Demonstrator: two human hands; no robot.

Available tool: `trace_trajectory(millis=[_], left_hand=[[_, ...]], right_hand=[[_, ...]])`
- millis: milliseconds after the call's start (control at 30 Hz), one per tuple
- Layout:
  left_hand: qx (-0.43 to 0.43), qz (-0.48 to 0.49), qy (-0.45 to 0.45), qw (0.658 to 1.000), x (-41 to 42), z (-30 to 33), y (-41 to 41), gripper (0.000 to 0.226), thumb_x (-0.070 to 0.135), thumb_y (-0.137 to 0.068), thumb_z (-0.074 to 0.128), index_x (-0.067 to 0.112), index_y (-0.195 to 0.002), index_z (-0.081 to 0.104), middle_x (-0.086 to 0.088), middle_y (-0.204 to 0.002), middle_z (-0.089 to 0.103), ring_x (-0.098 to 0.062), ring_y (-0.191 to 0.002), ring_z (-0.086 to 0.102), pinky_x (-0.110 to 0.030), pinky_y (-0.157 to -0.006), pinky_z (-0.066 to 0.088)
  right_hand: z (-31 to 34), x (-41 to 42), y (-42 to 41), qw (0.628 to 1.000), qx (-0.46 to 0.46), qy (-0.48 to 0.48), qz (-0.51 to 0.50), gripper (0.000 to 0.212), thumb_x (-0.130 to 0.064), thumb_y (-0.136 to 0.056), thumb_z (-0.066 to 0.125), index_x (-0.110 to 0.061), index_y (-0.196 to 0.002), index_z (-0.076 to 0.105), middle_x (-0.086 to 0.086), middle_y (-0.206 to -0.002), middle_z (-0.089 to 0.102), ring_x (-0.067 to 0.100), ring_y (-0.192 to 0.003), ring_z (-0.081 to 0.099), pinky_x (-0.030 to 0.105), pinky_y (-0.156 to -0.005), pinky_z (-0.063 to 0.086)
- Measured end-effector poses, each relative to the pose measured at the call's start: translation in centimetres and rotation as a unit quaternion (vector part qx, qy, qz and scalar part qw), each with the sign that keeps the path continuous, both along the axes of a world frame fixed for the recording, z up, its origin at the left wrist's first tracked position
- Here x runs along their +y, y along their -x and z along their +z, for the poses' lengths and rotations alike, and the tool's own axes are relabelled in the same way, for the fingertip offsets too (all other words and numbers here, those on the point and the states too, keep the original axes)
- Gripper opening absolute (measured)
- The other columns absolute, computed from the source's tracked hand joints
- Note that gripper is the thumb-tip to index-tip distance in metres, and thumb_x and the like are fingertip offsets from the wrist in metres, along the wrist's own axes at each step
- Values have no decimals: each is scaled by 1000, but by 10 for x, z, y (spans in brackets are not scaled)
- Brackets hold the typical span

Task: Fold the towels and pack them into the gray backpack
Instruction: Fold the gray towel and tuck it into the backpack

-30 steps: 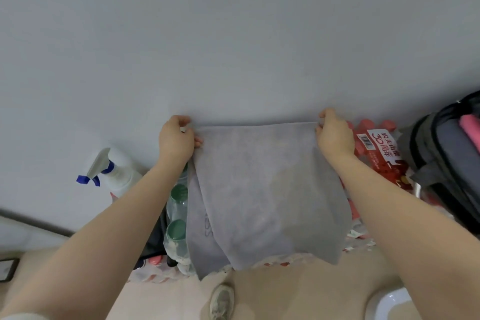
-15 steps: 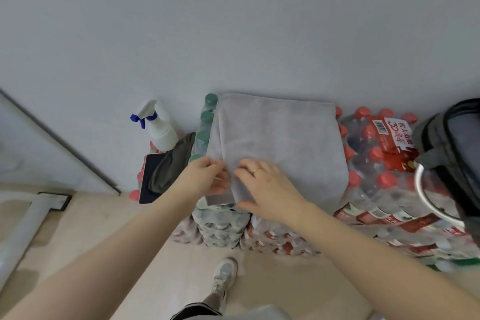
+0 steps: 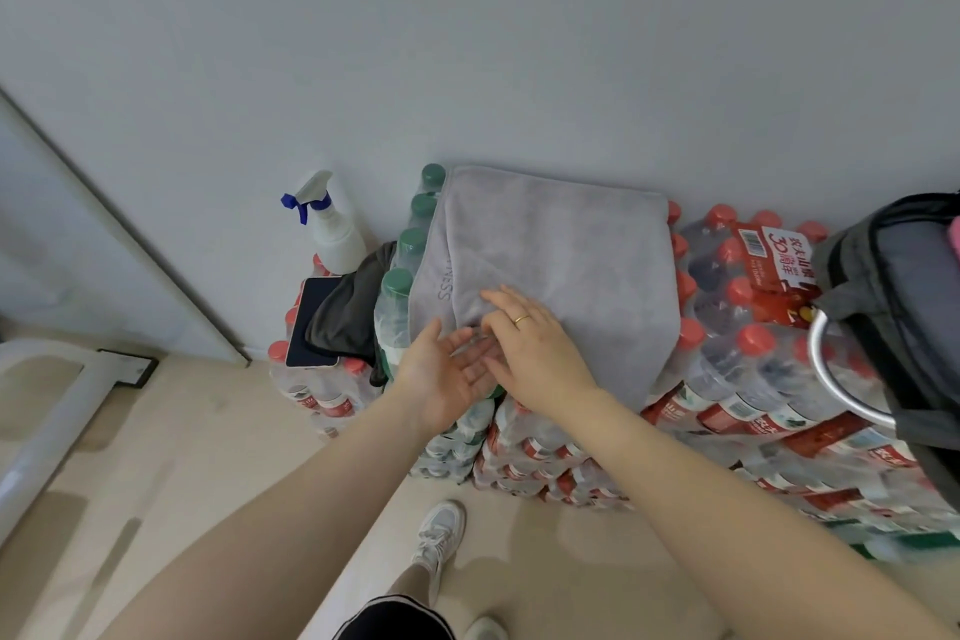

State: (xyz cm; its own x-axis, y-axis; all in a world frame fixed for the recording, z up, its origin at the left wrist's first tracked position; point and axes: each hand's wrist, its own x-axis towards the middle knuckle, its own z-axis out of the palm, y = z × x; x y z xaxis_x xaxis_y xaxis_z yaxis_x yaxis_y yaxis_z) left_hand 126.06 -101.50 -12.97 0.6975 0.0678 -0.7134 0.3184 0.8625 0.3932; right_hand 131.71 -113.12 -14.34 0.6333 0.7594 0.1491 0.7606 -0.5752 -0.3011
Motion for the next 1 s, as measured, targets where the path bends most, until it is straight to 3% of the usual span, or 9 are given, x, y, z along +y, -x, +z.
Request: trace_trajectory(millis=[67,167,300,367,467,700,833,900,1000], left_hand=[[2,55,-2,998,-4,-4,-1,40,37,-100,26,10,-92,54,-14,-113,60,-26,-112,56,-37,-97,39],[-5,130,17,991,-7,-7,-3,39,28,-102,26,10,-135,34,-14,-137,47,-26,-128,45,-36,-105,34],[-3,106,46,993,0,-12,-2,38,26,-102,29,3,-131,37,-15,-136,46,-21,-128,45,-35,-98,38],[5,70,37,997,7,-11,-1,43,28,-101,29,-1,-132,37,-12,-115,58,-19,-122,51,-34,-94,40],[-2,4,14,1000,13,-4,-1,41,34,-101,26,4,-109,55,-8,-82,65,-15,-81,63,-28,-80,46],[-62,-74,-2,995,8,8,-12,41,41,-95,38,12,-76,60,-7,-81,66,-18,-73,67,-32,-73,55],[-74,-93,2,993,1,13,-12,35,40,-90,50,11,-79,68,-1,-71,65,-9,-59,58,-19,-53,51],[-63,-89,-14,994,-1,15,-9,31,36,-92,50,12,-80,67,1,-65,58,-5,-49,52,-14,-45,44],[-47,-32,-214,975,4,15,-2,7,21,-91,56,18,-84,54,-2,-74,52,-9,-54,46,-19,-49,40]], right_hand=[[0,-1,-2,1000,-10,17,8,35,-13,-79,66,-3,-111,57,11,-146,39,29,-139,29,44,-112,23],[-1,3,-1,1000,-21,22,1,37,-11,-75,71,-2,-108,59,13,-141,45,34,-135,36,49,-107,31],[-2,4,-1,1000,10,-16,-9,29,-14,-79,68,-6,-105,58,8,-141,44,29,-137,33,45,-109,29],[0,1,-5,998,53,-30,-2,28,-21,-83,65,-10,-107,55,1,-145,38,21,-141,25,37,-111,23],[8,-3,-9,992,107,-69,-3,19,-19,-87,60,-8,-102,58,-2,-143,40,16,-137,32,31,-107,28],[21,-14,-4,964,153,-200,-82,14,-16,-90,54,-6,-88,64,-4,-138,47,-1,-107,49,29,-87,45],[28,-19,2,987,40,-143,-54,35,-35,-86,45,-10,-88,69,6,-118,57,15,-85,53,29,-73,43],[30,-21,2,990,18,-130,-59,28,-31,-86,50,-10,-87,69,4,-100,57,18,-80,52,30,-66,43],[32,-23,5,991,15,-108,-80,16,-16,-87,57,-13,-99,67,1,-93,58,17,-75,52,27,-61,36]])
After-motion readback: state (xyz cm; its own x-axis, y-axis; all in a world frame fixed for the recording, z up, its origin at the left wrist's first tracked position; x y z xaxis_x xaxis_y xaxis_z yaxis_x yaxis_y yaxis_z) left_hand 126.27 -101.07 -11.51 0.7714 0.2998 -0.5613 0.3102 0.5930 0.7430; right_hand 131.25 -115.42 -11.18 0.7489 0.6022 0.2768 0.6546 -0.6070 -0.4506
